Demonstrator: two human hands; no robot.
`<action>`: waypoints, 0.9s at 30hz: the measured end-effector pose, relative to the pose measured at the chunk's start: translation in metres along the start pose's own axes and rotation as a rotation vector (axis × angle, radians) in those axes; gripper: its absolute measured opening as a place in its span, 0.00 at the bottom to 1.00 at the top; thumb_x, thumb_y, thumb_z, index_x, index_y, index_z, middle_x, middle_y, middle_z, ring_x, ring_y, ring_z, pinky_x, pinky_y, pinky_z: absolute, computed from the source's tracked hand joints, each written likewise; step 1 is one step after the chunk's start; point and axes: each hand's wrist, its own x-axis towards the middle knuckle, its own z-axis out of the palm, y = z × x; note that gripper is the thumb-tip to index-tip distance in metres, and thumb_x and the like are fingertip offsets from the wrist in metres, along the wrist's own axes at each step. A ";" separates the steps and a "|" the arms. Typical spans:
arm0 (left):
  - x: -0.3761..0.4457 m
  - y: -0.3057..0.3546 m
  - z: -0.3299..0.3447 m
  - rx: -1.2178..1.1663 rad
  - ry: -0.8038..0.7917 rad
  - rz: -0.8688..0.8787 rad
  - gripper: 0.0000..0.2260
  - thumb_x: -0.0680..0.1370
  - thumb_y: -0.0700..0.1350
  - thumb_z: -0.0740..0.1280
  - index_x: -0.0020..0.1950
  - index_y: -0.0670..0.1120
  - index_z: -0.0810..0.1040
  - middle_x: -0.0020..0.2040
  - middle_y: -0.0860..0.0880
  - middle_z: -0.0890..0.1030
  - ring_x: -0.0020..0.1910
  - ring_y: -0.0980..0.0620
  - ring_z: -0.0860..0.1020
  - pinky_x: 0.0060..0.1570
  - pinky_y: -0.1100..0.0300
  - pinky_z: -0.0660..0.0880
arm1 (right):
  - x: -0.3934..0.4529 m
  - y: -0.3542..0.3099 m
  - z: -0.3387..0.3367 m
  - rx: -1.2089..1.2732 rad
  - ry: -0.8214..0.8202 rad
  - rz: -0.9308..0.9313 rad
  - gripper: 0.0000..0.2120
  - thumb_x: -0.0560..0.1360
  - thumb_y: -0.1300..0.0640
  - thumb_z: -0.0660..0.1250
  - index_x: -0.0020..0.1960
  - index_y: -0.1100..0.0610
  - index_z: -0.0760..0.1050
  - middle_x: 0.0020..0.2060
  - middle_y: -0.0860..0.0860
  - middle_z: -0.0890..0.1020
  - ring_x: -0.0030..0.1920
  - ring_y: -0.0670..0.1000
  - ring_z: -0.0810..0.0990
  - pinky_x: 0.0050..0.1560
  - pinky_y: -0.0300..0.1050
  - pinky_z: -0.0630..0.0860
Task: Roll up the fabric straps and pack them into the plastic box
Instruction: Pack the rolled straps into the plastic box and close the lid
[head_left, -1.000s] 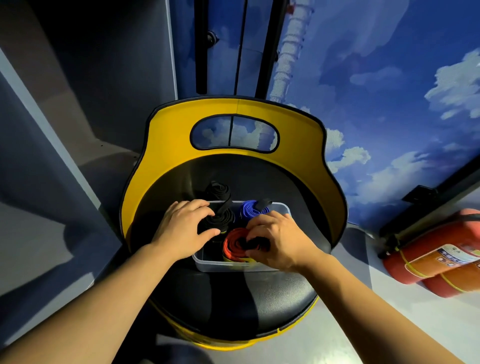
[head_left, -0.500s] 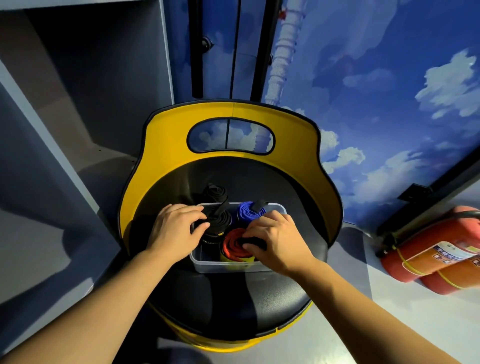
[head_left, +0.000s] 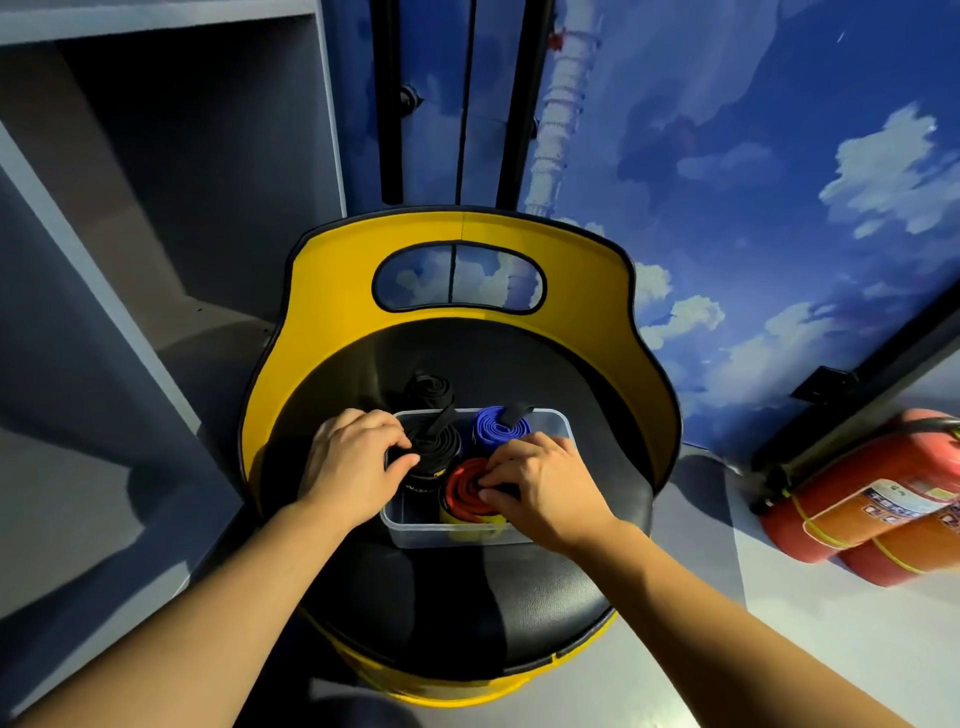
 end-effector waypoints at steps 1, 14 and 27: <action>0.000 0.002 -0.001 0.005 0.007 0.009 0.08 0.74 0.54 0.75 0.49 0.52 0.85 0.54 0.57 0.83 0.57 0.49 0.76 0.60 0.49 0.71 | 0.000 -0.001 -0.001 0.001 -0.013 -0.009 0.16 0.74 0.40 0.62 0.51 0.45 0.85 0.50 0.41 0.83 0.51 0.49 0.77 0.52 0.49 0.70; 0.000 0.039 -0.023 -0.233 -0.056 -0.012 0.16 0.78 0.51 0.71 0.65 0.52 0.78 0.57 0.56 0.80 0.60 0.53 0.76 0.60 0.55 0.74 | 0.013 -0.016 -0.023 0.236 0.056 0.135 0.10 0.77 0.51 0.65 0.53 0.54 0.81 0.45 0.49 0.85 0.46 0.52 0.82 0.47 0.49 0.78; 0.080 -0.008 0.003 -0.726 -0.214 -0.728 0.17 0.82 0.44 0.61 0.71 0.48 0.76 0.71 0.48 0.76 0.69 0.46 0.73 0.72 0.51 0.68 | 0.138 -0.007 -0.004 0.266 -0.336 0.411 0.27 0.77 0.59 0.58 0.76 0.55 0.66 0.71 0.58 0.73 0.70 0.60 0.72 0.68 0.53 0.72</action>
